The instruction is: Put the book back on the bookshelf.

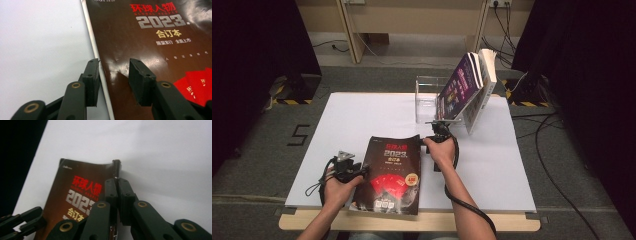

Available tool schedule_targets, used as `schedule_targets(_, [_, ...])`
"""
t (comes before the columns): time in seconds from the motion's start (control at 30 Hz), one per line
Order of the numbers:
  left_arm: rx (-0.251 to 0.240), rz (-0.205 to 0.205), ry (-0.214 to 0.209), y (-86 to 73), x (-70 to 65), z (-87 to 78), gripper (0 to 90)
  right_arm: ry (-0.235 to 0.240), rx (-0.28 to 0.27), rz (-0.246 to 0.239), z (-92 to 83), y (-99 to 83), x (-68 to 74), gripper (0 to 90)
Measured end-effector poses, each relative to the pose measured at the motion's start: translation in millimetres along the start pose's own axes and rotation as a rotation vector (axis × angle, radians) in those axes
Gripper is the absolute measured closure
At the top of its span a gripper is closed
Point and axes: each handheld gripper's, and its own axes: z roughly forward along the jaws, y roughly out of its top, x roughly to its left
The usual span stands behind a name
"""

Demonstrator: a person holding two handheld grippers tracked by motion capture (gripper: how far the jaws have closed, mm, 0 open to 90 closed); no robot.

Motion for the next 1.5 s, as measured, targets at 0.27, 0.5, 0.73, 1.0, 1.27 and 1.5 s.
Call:
schedule_targets(0.27, [-0.036, -0.027, -0.016, 5.5, 5.4, -10.7, 52.1, 0.037, -0.096, -0.048, -13.6, -4.9, 14.8, 87.9])
schedule_targets(0.5, [-0.095, -0.042, -0.006, 9.9, 7.7, -18.4, 48.0, 0.038, -0.214, -0.125, -33.7, -9.5, 32.3, 88.0])
schedule_targets(0.73, [-0.109, -0.018, 0.014, 10.5, 6.3, -18.4, 42.7, 0.001, -0.339, -0.232, -61.4, -11.3, 51.6, 88.0])
schedule_targets(1.0, [-0.104, -0.016, 0.014, 9.3, 5.4, -16.8, 41.7, -0.028, -0.448, -0.296, -85.9, -15.6, 63.8, 88.0])
schedule_targets(1.27, [-0.111, -0.019, 0.016, 9.6, 5.1, -17.4, 41.9, -0.044, -0.556, -0.343, -116.6, -16.2, 75.5, 88.0])
schedule_targets(1.5, [-0.115, -0.019, 0.018, 9.6, 5.0, -17.1, 42.1, -0.063, -0.634, -0.361, -140.0, -12.7, 79.4, 88.1])
